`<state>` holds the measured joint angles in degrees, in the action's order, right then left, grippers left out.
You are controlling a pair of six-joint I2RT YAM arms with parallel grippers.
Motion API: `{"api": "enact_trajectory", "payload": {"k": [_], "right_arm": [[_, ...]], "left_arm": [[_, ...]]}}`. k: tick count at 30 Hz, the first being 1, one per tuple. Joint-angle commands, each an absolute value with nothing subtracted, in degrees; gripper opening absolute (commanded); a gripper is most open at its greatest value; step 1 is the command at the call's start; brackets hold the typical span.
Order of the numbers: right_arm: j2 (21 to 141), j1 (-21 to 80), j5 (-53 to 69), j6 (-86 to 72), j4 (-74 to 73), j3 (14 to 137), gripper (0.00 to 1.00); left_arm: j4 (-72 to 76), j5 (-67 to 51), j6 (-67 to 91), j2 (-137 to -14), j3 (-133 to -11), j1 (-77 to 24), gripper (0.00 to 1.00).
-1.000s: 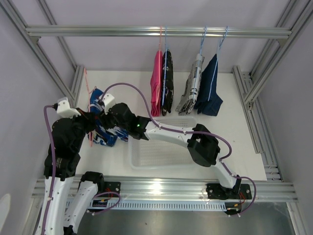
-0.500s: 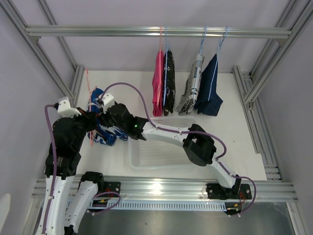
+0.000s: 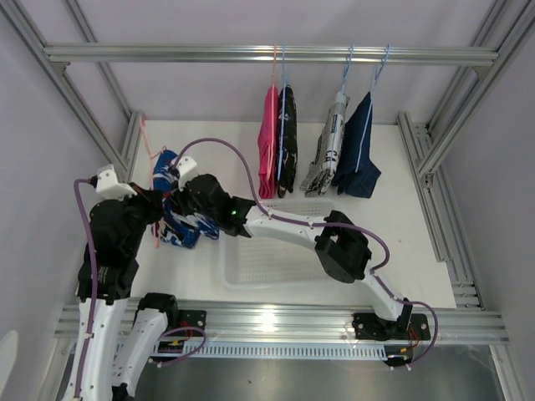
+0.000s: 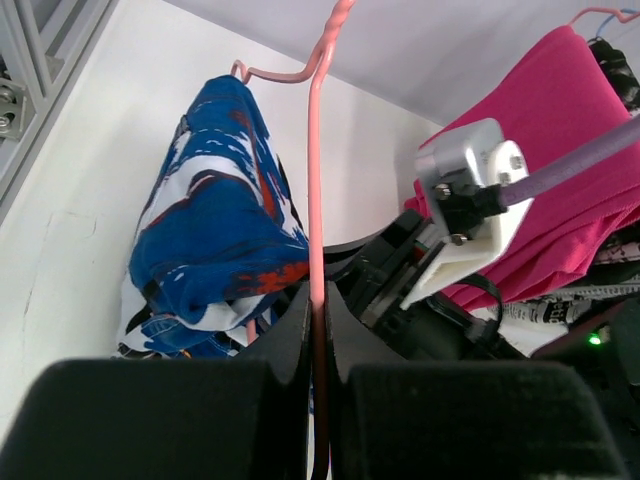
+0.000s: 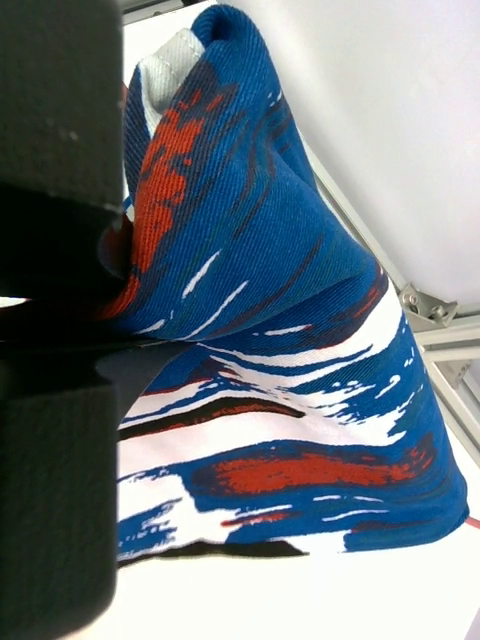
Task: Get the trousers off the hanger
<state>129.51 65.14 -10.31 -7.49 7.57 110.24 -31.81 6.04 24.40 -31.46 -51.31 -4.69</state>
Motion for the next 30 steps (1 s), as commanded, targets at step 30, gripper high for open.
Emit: {"api": "enact_trajectory", "payload": {"k": [30], "right_arm": [[115.93, 66.45, -20.04, 0.95, -8.96, 135.97, 0.00]], "left_arm": [[-25.93, 14.59, 25.84, -37.88, -50.54, -1.76, 0.01]]}}
